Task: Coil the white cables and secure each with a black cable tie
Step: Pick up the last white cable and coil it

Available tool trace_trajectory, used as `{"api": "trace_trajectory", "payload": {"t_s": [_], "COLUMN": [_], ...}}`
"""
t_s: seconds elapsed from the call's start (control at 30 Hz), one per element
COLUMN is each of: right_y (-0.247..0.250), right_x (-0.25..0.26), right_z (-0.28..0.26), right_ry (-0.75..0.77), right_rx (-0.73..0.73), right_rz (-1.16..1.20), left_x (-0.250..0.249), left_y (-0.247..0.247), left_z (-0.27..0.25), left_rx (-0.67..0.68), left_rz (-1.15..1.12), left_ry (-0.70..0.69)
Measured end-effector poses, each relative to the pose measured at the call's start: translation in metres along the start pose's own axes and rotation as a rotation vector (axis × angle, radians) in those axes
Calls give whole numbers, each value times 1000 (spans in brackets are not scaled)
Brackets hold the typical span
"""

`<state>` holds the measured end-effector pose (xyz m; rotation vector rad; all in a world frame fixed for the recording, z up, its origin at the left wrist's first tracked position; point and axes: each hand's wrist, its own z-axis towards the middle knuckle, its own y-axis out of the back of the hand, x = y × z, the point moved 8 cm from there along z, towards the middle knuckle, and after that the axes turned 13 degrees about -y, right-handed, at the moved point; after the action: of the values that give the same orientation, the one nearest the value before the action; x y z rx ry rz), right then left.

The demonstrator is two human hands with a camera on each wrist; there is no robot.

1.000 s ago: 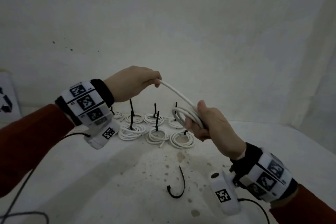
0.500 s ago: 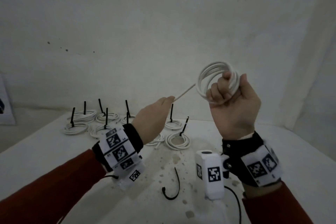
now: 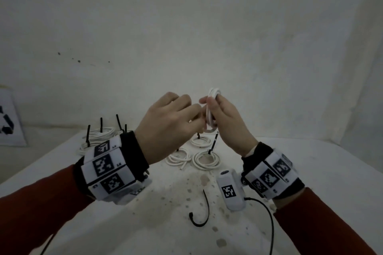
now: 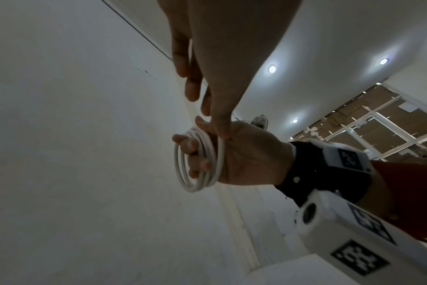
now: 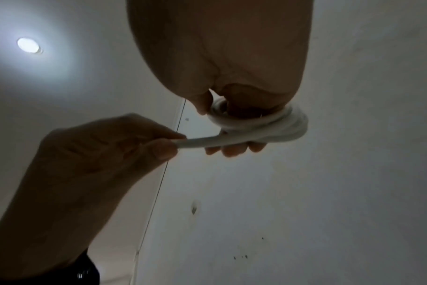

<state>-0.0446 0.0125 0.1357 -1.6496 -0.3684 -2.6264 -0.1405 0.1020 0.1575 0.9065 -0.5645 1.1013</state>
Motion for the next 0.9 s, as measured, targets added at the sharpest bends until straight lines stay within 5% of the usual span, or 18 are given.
{"api": "trace_trajectory", "payload": {"t_s": [0.23,0.5,0.6,0.8,0.9], "right_y": [-23,-26,-22,-1,8], "right_x": [-5,-12,-18,-40,-48], "right_z": [-22,-27,-23,-21,-19], "right_ry": [-42,-237,-254,-226,-200], "right_rx": [252,155,53,-312,-466], "right_rz": [13,116,108,25,-21], "left_x": [28,30,21,7,-6], "left_y": [2,-35,-58,-72,-89], "left_z": [-15,-42,-52,-55,-58], "left_rx": [-168,-388,-410,-385,-262], "left_rz": [-247,-932,-1205,-1284,-1401], "left_ry": [160,666,879,991,1087]}}
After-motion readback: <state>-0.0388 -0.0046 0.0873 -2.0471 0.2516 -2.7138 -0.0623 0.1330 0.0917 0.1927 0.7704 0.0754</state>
